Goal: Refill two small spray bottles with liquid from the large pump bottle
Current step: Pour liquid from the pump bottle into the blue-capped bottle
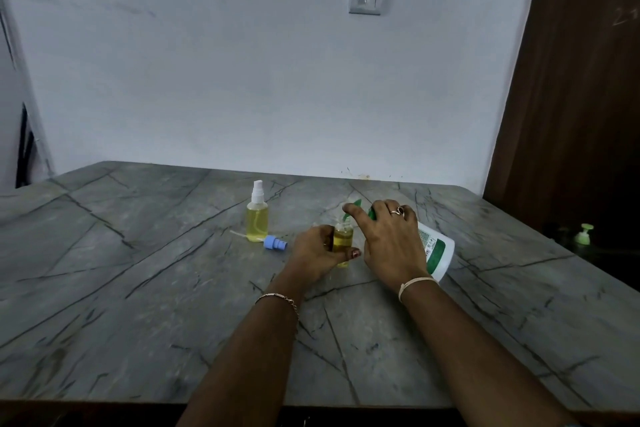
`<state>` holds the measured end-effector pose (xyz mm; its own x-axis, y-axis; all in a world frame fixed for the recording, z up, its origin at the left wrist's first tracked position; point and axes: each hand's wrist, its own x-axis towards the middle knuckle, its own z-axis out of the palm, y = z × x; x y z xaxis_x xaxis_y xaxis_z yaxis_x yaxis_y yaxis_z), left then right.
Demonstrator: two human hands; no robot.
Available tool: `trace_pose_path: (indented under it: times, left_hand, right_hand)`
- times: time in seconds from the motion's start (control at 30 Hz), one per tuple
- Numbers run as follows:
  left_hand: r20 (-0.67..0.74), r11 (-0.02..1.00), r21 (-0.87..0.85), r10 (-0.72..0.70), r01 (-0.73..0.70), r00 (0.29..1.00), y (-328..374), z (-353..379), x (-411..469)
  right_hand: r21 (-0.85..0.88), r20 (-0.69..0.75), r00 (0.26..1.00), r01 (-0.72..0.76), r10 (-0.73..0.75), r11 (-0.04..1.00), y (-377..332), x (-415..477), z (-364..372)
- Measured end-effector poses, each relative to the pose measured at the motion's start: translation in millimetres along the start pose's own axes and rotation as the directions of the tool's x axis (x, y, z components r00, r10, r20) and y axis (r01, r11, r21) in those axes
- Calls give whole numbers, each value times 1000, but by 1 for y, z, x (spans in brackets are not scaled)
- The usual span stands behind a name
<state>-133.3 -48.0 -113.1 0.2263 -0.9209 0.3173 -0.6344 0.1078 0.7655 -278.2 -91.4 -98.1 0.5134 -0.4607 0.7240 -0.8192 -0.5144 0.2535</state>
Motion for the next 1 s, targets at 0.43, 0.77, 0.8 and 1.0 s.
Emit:
trace_pose_path:
  times: [0.43, 0.77, 0.8, 1.0]
  left_hand:
    - [0, 1000, 5, -19, 19, 1000, 1, 1, 1]
    - [-9, 1000, 21, -12, 12, 1000, 1, 1, 0]
    - [-11, 1000, 16, -11, 11, 1000, 1, 1, 0]
    - [-6, 999, 34, -10, 10, 1000, 2, 0, 0]
  right_hand:
    - [-28, 1, 1000, 10, -10, 1000, 4, -3, 0]
    - [13, 39, 999, -16, 16, 1000, -2, 3, 0]
    - [13, 36, 999, -16, 15, 1000, -2, 3, 0]
    - [1, 2, 1000, -7, 7, 1000, 0, 0, 1]
